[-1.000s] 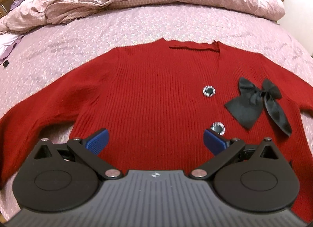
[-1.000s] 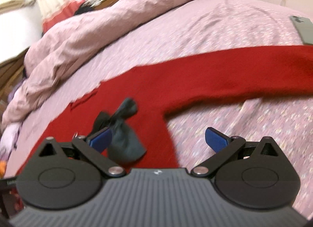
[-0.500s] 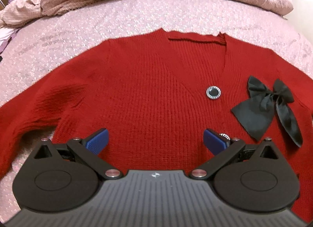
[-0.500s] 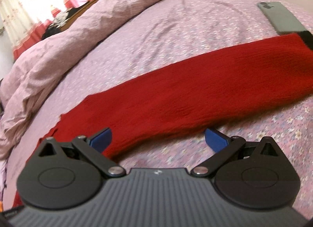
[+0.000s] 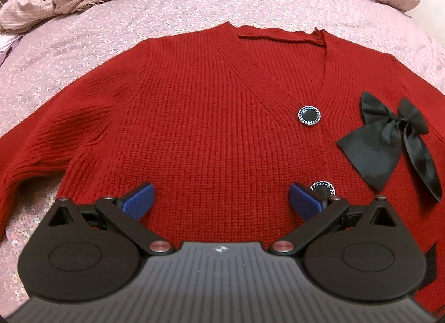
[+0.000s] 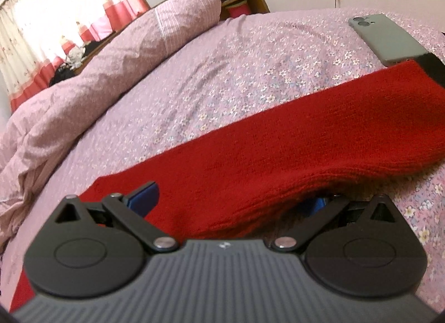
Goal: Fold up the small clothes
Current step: 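Move the right tool to the black-cuffed sleeve and grasp its cuff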
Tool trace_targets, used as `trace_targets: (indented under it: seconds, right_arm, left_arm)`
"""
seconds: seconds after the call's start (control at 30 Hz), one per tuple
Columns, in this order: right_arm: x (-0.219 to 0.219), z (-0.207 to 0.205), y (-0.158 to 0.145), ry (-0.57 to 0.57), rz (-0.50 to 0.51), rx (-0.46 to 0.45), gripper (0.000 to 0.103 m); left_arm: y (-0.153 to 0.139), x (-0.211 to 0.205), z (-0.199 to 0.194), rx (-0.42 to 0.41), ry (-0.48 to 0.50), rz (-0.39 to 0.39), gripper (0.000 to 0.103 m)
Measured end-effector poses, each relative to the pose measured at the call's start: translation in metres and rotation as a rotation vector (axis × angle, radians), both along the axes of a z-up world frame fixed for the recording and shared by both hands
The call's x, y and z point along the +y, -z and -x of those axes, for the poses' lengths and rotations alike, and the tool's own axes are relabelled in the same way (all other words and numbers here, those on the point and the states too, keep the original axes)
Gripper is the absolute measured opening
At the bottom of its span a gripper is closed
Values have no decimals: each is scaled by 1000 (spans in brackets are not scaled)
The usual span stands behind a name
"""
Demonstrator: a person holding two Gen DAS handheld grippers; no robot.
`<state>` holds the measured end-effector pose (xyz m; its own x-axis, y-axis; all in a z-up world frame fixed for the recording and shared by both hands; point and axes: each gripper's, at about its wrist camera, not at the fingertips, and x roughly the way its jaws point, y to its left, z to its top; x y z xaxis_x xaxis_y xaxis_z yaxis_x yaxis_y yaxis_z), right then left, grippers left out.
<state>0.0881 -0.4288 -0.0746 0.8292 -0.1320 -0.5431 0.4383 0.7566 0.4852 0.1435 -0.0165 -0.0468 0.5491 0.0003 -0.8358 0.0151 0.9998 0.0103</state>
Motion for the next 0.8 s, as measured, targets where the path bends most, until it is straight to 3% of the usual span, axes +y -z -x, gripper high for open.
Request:
trace_targets:
  seconds: [0.07, 0.2, 0.43, 0.63, 0.7, 0.8]
  right_arm:
    - [-2, 3, 2, -2, -4, -26, 103]
    - [-17, 16, 3, 43, -112, -94, 102]
    - [-45, 21, 5, 124, -178, -122, 101]
    - [-53, 11, 11, 43, -156, -115, 103]
    - [-58, 15, 11, 42, -197, -130, 100]
    - [-71, 27, 14, 93, -298, -163, 87]
  left_arm:
    - [1, 0, 1, -3, 6, -3, 103]
    - [2, 1, -1, 5, 12, 4, 103]
    - [2, 1, -1, -2, 13, 6, 103]
    - [2, 1, -1, -1, 1, 6, 103]
    - [1, 1, 0, -3, 2, 7, 103]
    - [-2, 3, 0, 4, 4, 13, 103]
